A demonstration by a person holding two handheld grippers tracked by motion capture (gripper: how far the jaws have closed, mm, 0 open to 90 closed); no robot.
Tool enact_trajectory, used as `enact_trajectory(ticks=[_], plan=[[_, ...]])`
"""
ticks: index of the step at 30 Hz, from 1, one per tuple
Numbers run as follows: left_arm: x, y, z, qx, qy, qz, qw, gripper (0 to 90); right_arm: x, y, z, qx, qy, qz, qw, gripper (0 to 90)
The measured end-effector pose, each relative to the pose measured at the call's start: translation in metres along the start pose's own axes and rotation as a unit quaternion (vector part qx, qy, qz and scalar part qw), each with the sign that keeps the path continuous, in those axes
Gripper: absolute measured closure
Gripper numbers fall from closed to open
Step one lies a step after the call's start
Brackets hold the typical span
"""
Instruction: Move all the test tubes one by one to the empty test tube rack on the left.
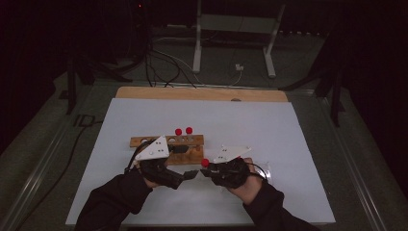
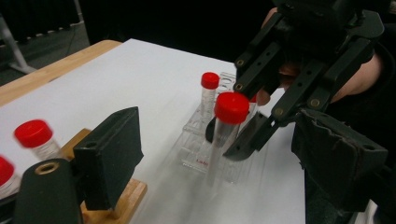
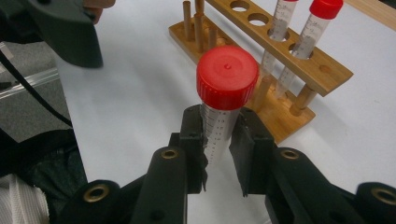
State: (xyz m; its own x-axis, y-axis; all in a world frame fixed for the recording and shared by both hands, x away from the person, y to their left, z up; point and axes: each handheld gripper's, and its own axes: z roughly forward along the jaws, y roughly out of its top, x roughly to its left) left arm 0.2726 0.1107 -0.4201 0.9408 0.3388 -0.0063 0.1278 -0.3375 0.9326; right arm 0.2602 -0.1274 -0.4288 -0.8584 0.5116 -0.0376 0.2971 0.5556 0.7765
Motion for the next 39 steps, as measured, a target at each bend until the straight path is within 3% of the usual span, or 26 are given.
enact_trajectory(ticks=[12,16,32,39], plan=[[-0.005,0.005,0.013,0.002,-0.002,0.014,0.9999,44.8,0.003,0.001,0.003,0.003,0.009,0.000,1.0000,75.2],[-0.005,0.003,0.016,0.005,-0.013,0.016,0.9998,51.9,0.004,0.002,0.004,0.002,0.011,-0.004,0.9999,75.2],[-0.005,0.001,0.023,0.014,-0.016,0.024,0.9995,69.7,0.004,0.003,0.004,0.002,0.012,0.001,0.9999,75.2],[-0.004,0.002,0.021,0.010,-0.016,0.024,0.9995,71.3,0.003,0.004,0.003,0.000,0.016,0.003,0.9999,75.2]])
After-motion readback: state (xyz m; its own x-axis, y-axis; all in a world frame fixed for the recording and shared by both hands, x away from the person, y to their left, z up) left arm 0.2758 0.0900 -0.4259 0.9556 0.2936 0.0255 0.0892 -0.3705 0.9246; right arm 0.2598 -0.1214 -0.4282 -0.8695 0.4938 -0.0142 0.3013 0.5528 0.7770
